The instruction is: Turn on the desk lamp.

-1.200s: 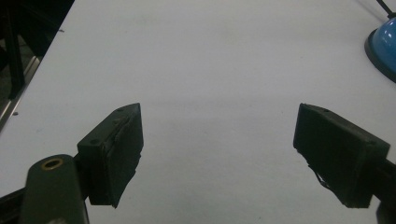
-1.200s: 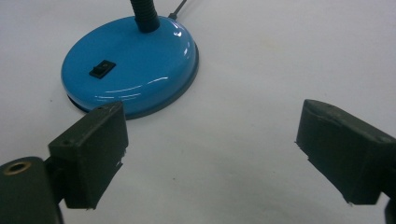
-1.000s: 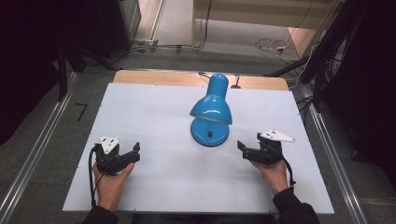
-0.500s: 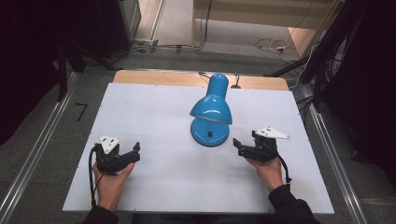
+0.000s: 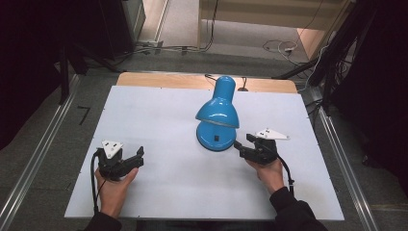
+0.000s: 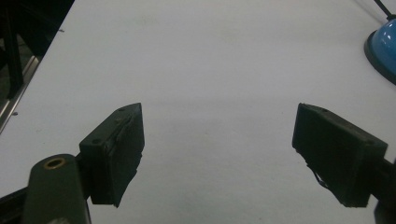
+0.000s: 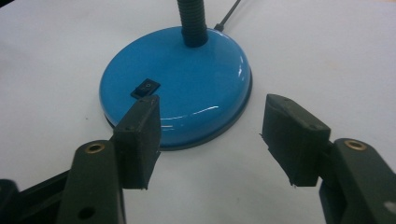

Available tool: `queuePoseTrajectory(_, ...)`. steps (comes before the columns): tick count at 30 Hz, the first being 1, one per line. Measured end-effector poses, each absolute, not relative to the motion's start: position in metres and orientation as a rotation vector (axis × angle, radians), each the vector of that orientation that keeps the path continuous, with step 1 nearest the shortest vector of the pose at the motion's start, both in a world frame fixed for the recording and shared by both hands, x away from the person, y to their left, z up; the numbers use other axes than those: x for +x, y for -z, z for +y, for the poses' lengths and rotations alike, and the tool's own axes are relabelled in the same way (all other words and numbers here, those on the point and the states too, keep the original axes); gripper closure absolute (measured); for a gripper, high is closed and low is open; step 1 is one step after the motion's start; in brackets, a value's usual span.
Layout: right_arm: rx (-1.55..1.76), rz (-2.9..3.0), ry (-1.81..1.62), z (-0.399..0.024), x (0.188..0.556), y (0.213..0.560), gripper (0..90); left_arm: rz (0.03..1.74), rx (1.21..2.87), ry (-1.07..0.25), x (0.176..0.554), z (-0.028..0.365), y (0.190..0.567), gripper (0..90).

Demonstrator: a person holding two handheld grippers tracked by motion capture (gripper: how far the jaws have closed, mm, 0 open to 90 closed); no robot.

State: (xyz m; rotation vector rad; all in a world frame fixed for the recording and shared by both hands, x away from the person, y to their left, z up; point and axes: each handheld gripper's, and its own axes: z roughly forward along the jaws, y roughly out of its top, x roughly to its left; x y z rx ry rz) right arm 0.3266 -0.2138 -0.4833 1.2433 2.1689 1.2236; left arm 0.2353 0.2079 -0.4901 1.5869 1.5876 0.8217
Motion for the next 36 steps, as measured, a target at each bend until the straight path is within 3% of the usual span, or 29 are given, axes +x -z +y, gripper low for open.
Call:
queuePoseTrajectory(17, 1.220, 2.197, -1.249, -0.196, 0.334, 0.487, 73.9, 1.585, 1.584, -0.816, 0.236, 0.208, 0.490, 17.5)
queuePoseTrajectory(19, 1.207, 2.190, -1.253, -0.192, 0.335, 0.488, 84.0, 1.583, 1.587, -0.815, 0.236, 0.208, 0.490, 17.6)
queuePoseTrajectory(22, 1.205, 2.189, -1.262, -0.188, 0.337, 0.488, 87.5, 1.583, 1.586, -0.814, 0.236, 0.208, 0.490, 17.6)
queuePoseTrajectory(36, 1.186, 2.215, -1.271, -0.172, 0.343, 0.494, 87.9, 1.580, 1.585, -0.815, 0.236, 0.208, 0.490, 17.8)
